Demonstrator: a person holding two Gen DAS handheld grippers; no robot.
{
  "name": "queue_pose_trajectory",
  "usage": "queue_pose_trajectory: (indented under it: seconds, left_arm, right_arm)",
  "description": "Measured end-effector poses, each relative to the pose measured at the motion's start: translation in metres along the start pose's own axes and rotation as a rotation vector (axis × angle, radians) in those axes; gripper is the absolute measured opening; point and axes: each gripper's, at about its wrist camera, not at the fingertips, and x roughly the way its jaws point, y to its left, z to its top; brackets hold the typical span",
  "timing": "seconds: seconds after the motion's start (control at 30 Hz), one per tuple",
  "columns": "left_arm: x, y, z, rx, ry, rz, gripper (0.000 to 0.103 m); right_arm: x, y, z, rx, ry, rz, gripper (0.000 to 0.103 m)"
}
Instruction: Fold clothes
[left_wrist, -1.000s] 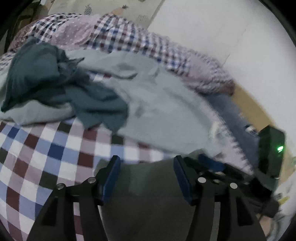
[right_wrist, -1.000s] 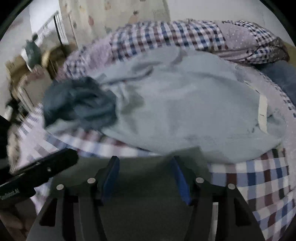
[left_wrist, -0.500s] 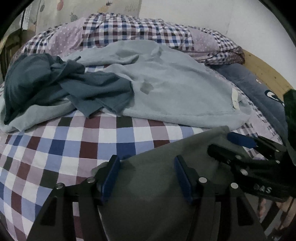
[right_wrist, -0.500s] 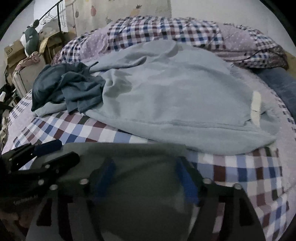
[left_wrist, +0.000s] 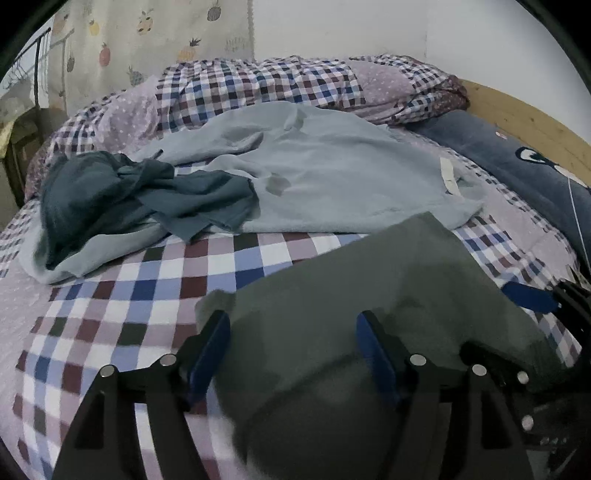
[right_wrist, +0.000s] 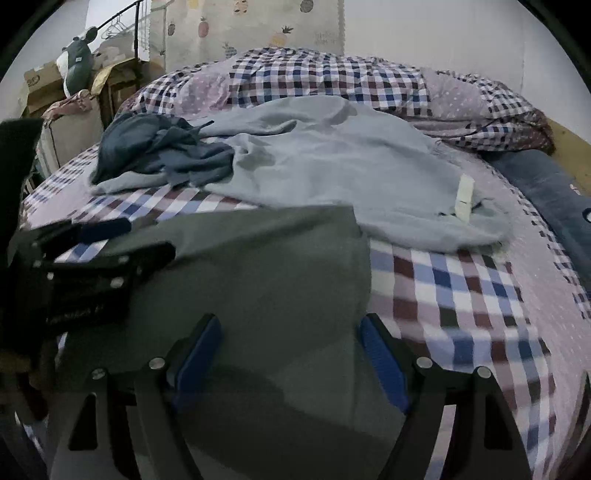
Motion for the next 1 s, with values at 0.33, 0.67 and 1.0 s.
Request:
queue_pose_trajectory:
  seconds: [0.33,0.67,1.0]
  left_arm:
    - [-0.038,-0.012,-0.041,0.049,-0.021,-0.009,0.086]
    - [-0.077,-0.035,-0.091,0.042,0.028,-0.022,0.086]
    - [-0.104,-0.049,-0.132,0.038,0.098,-0.044,0.086]
  right_arm:
    - [-0.046,0.022,-0.056,-0.03,-0.028,-0.035,0.082]
    - [-0.071,0.028,-0.093,-0.01,-0.003,-0.03,0.083]
    - [-0.091,0.027,-0.113,-0.005,0.026,-0.037,0.083]
